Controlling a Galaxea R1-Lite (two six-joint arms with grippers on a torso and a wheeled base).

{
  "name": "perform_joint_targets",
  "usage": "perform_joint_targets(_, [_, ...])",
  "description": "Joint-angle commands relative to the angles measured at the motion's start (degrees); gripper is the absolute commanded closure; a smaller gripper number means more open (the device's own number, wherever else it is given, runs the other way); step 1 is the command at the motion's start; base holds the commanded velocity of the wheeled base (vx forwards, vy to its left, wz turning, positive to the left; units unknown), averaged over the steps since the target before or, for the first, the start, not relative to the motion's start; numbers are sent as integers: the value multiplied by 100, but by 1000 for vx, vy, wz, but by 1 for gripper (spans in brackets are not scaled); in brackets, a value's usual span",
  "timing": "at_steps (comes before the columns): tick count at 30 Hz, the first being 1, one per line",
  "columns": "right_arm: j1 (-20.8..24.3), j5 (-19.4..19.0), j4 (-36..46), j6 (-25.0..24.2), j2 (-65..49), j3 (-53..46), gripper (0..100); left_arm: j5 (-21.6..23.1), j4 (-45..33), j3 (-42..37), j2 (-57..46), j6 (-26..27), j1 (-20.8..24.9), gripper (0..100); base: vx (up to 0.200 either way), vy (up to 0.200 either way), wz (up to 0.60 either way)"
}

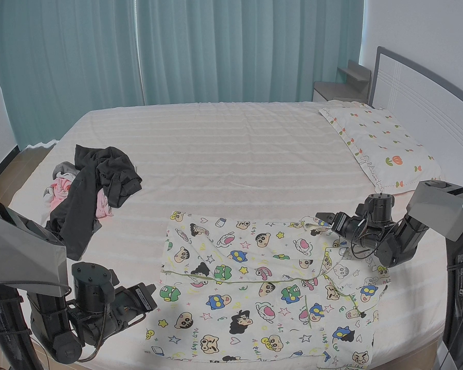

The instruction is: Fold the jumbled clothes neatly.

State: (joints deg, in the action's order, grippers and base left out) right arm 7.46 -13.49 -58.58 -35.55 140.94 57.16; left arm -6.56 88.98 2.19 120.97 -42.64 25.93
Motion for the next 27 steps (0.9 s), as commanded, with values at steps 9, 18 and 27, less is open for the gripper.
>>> perform_joint_targets(9, [115, -4, 769, -400, 321, 823, 0, -12, 102, 0, 32, 10, 9, 100, 0, 0, 0])
perform_joint_targets(18, [133, 260, 1164, -409, 602, 1333, 0, -12, 102, 27, 32, 19, 9, 100, 0, 0, 0])
perform_joint_targets(27, [98, 866, 1050, -453, 1006, 2466, 0, -38, 102, 27, 59, 19, 9, 100, 0, 0, 0])
